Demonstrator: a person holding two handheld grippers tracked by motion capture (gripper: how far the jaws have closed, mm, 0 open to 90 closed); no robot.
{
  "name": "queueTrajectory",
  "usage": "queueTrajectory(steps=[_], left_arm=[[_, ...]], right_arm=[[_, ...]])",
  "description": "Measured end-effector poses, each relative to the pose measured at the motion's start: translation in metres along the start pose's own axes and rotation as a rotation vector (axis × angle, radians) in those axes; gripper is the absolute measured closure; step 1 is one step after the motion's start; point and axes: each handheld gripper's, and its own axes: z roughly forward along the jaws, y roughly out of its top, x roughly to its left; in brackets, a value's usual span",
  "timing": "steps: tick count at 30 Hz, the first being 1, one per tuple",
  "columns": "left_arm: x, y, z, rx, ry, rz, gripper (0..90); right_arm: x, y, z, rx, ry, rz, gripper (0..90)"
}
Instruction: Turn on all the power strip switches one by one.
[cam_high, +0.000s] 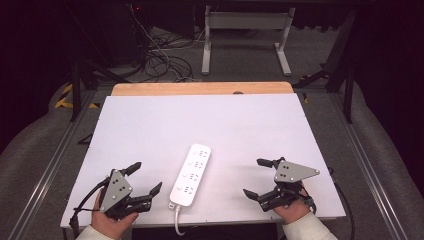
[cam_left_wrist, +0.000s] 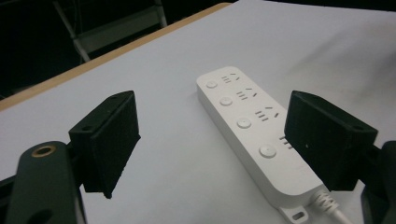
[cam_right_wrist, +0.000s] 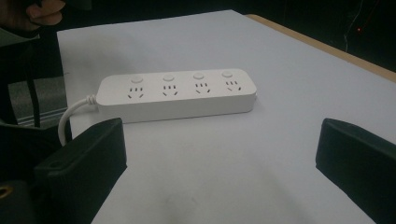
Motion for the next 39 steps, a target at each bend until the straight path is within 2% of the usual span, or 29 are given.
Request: queueTrajectory(steps=[1,6,7,9,11,14,17,21,23,25,33,35,36,39], left_arm=[[0.0,0.001,-0.001,0.001,-0.021,-0.021,18.2],[0.0,0.003,-0.003,-0.009,-0.027,-0.015,22.4],[0.0,0.005,-0.003,-0.005,-0.044,-0.022,24.0],[0.001,0.006,-0.003,-0.001,-0.046,-0.012,27.5],[0.001,0.01,-0.001,-0.001,-0.061,-0.013,28.1],[-0.001,0.014,0.002,0.005,-0.057,0.003,28.8],[0.0,0.017,0.006,0.011,-0.068,-0.022,28.7],[-0.001,0.019,0.011,0.02,-0.053,-0.005,28.6],[-0.003,0.021,0.014,0.029,-0.059,0.018,28.9],[-0.005,0.023,0.016,0.03,-0.063,0.024,29.4],[-0.005,0.029,0.03,0.031,-0.112,0.015,31.3],[-0.007,0.031,0.033,0.033,-0.105,0.026,31.0],[-0.008,0.032,0.034,0.043,-0.109,0.033,31.3],[-0.009,0.033,0.04,0.113,-0.158,0.029,35.3]], right_arm=[[0.0,0.0,0.0,0.002,0.004,0.002,2.4],[0.001,0.0,0.0,0.002,0.003,-0.003,3.0],[0.0,0.0,0.0,0.001,0.003,-0.002,3.1],[0.0,0.0,0.0,0.002,0.005,0.001,3.2],[0.001,0.0,0.001,0.003,0.009,0.0,3.4],[0.001,0.0,0.001,0.004,0.01,-0.001,3.6],[0.001,0.0,0.001,0.003,0.008,-0.003,3.6],[0.001,0.0,0.001,0.006,0.01,-0.007,3.7],[0.001,0.0,0.002,0.006,0.011,-0.007,3.7],[0.001,0.0,0.002,0.007,0.012,-0.006,3.7],[0.002,0.0,0.003,0.014,0.021,-0.01,3.6],[0.002,0.0,0.003,0.018,0.023,-0.014,3.6],[0.002,0.0,0.003,0.017,0.023,-0.014,3.6],[0.002,0.0,0.003,0.016,0.022,-0.013,3.6]])
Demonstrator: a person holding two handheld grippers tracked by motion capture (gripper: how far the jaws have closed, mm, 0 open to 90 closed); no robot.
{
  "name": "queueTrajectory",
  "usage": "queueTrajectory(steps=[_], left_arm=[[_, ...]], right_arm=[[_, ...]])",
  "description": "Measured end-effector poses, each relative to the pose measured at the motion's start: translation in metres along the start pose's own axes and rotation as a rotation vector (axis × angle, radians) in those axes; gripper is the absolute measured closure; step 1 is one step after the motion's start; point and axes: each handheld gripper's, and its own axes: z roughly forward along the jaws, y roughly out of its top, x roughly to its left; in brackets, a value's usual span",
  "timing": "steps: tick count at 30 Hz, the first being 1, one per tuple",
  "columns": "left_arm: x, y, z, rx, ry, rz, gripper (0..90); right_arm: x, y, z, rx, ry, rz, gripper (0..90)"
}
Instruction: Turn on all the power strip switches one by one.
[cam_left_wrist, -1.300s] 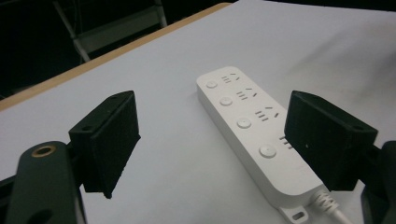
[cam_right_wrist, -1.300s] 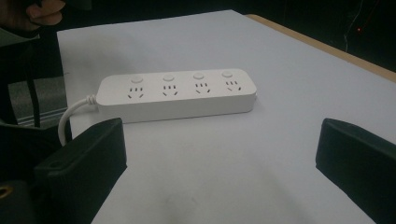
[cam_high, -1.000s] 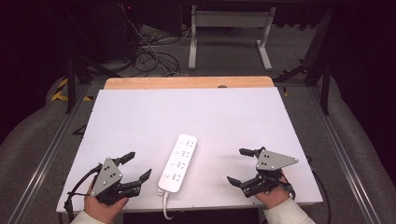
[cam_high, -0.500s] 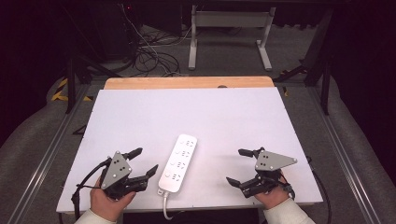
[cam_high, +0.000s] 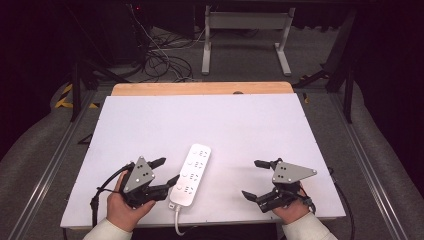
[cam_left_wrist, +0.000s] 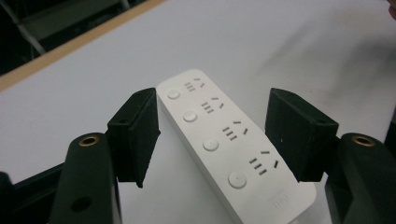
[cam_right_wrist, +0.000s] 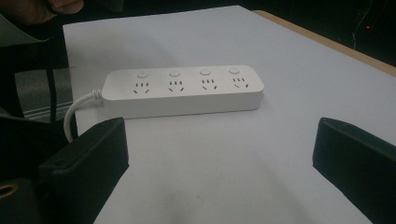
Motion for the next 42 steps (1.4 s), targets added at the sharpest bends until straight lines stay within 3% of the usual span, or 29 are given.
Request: queueTrajectory(steps=[1,2,3,8,13,17,21,24,30,33,37,42], left_arm=[[0.0,0.0,0.0,0.0,0.0,0.0,35.3],[0.001,-0.001,0.002,0.02,-0.036,-0.027,35.9],[0.001,-0.001,0.003,0.017,-0.04,-0.036,37.3],[-0.005,0.002,0.004,0.048,0.026,0.022,44.9],[-0.007,0.004,0.006,0.082,0.032,0.042,52.1],[-0.004,0.006,0.009,0.135,-0.01,0.026,66.9],[-0.004,0.007,0.012,0.189,-0.014,0.03,88.1],[-0.003,0.009,0.015,0.216,-0.06,0.012,89.6],[0.0,0.011,0.022,0.27,-0.103,-0.014,89.7],[0.004,0.01,0.029,0.323,-0.143,-0.058,89.7],[0.007,0.007,0.036,0.364,-0.171,-0.094,89.7],[0.007,0.006,0.042,0.391,-0.194,-0.102,89.7]], right_arm=[[0.0,0.0,0.0,0.0,0.001,0.0,3.6],[0.0,0.0,0.0,0.0,0.003,0.001,3.7],[0.0,0.0,0.0,0.0,0.003,0.001,3.6],[0.0,0.0,0.0,0.001,0.003,-0.001,3.7],[0.0,0.0,0.001,0.002,0.002,0.001,3.7],[0.0,0.0,0.001,0.002,0.005,0.001,3.7],[0.0,0.0,0.001,0.004,0.005,0.003,3.8],[0.0,-0.001,0.001,0.006,0.008,0.002,4.0],[0.0,-0.001,0.001,0.007,0.01,0.003,4.2],[0.0,-0.001,0.001,0.009,0.013,0.006,4.4],[0.0,-0.001,0.001,0.008,0.015,0.006,4.5],[0.0,-0.001,0.001,0.011,0.018,0.006,4.6]])
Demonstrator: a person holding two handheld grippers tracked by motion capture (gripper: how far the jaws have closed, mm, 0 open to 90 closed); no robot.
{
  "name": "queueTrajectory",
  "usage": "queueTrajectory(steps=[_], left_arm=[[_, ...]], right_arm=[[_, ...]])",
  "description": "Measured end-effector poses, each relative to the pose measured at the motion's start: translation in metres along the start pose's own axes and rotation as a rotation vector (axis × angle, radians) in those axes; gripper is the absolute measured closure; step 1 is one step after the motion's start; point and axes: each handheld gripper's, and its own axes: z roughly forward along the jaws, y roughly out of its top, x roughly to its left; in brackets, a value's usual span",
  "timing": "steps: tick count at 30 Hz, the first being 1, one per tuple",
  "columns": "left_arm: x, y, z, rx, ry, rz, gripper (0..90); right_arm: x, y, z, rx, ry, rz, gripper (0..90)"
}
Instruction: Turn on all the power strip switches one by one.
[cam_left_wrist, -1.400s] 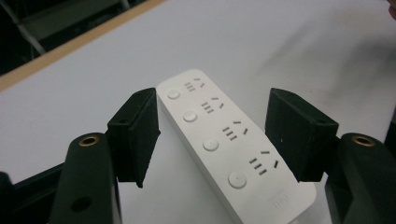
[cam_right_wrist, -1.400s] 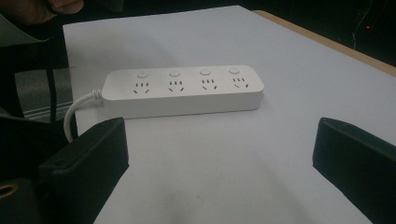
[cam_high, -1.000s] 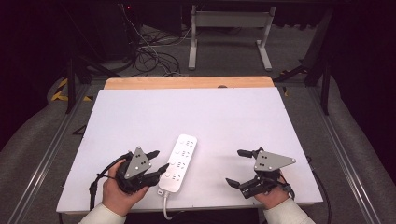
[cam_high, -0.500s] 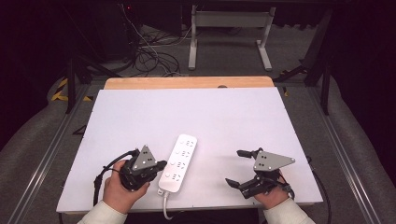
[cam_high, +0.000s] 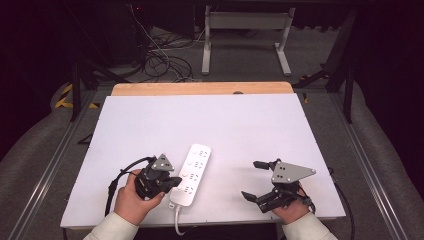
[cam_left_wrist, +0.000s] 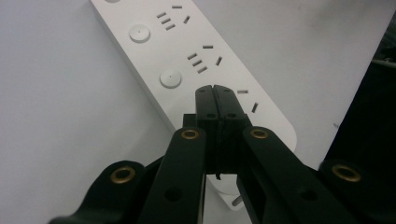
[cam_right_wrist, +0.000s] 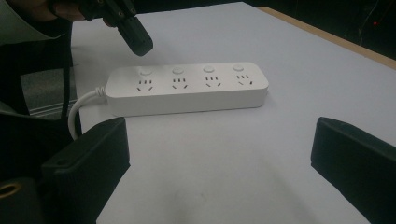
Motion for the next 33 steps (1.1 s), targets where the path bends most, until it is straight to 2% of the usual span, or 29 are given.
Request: queueTrajectory(steps=[3,9,11,13,33], left_arm=[[-0.001,0.002,0.006,0.042,0.01,0.017,89.7],[-0.003,0.003,0.013,0.088,0.022,0.035,89.7],[-0.004,0.003,0.015,0.102,0.039,0.055,89.8],[-0.006,0.003,0.017,0.106,0.052,0.065,89.7],[-0.007,0.0,0.019,0.073,0.038,0.049,89.8]], right_arm=[[0.0,0.0,0.0,0.001,0.001,0.001,4.6],[0.0,0.0,0.0,0.003,0.002,0.001,4.6],[0.0,0.0,0.0,0.002,0.005,0.002,4.8],[0.0,0.0,0.0,0.005,0.008,0.004,4.9],[0.001,0.0,0.001,0.008,0.016,-0.001,5.0]])
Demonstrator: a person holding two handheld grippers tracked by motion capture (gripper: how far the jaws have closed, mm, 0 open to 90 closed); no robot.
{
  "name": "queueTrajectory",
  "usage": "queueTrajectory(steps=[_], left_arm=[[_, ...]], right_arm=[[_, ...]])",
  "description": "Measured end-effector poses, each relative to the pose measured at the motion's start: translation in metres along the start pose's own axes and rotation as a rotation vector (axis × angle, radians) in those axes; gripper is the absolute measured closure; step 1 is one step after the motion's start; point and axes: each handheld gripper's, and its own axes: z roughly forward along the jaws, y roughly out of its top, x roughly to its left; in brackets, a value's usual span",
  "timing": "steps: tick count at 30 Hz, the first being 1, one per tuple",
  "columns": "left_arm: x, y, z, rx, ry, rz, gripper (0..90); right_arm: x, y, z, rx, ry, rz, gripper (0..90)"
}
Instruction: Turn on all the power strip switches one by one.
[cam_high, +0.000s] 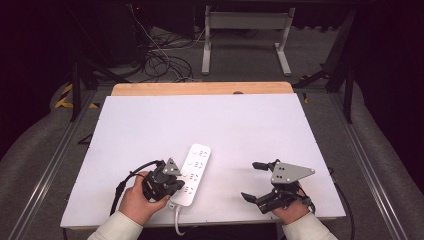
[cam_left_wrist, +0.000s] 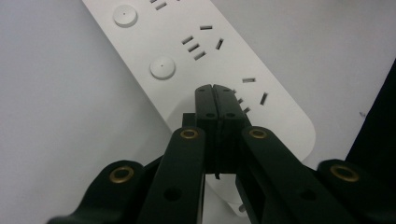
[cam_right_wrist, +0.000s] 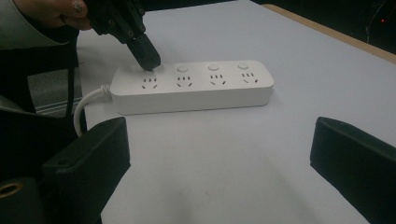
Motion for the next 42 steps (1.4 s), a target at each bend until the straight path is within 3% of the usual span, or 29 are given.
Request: queueTrajectory(steps=[5,11,13,14,15,16,19,23,31,34,42], left_arm=[[-0.002,-0.0009,0.0007,-0.001,0.058,0.014,89.9],[-0.0034,-0.0026,0.0015,-0.008,0.08,0.013,90.0],[-0.0039,-0.0026,0.0016,-0.011,0.076,0.014,90.0],[-0.0035,-0.0028,0.0019,-0.018,0.031,0.014,90.0],[-0.0035,-0.0028,0.0019,-0.018,0.031,0.014,90.0],[-0.0052,-0.0023,0.0037,-0.025,-0.02,0.018,90.0],[-0.0084,-0.0019,0.0036,-0.02,0.0,0.027,90.0],[-0.0024,-0.0064,0.0021,-0.036,-0.041,-0.012,90.0],[-0.0068,-0.0066,0.0034,-0.063,-0.004,0.022,90.0],[-0.0056,-0.0069,0.0013,-0.064,0.041,0.017,90.0],[-0.0028,-0.0066,0.0018,-0.052,0.024,0.008,90.0]], right_arm=[[0.0001,0.0,0.0001,-0.001,0.003,0.001,5.0],[0.0008,0.0,0.0009,0.001,0.007,0.0,5.0],[0.0009,-0.0001,0.0011,0.002,0.007,0.001,5.0],[0.0009,-0.0001,0.0012,0.002,0.007,0.001,5.0],[0.0008,0.0,0.0011,0.004,0.007,0.0,5.0],[0.0009,0.0,0.0012,0.003,0.006,0.001,5.0],[0.0011,0.0,0.0011,0.003,0.008,0.001,5.0],[0.0007,-0.0001,-0.0003,-0.001,0.008,0.001,5.0],[0.0003,-0.0001,-0.0005,-0.003,0.01,0.0,5.0],[0.0001,-0.0002,-0.0003,-0.003,0.01,0.002,5.0],[0.0004,-0.0003,-0.0002,-0.004,0.012,0.001,5.0]])
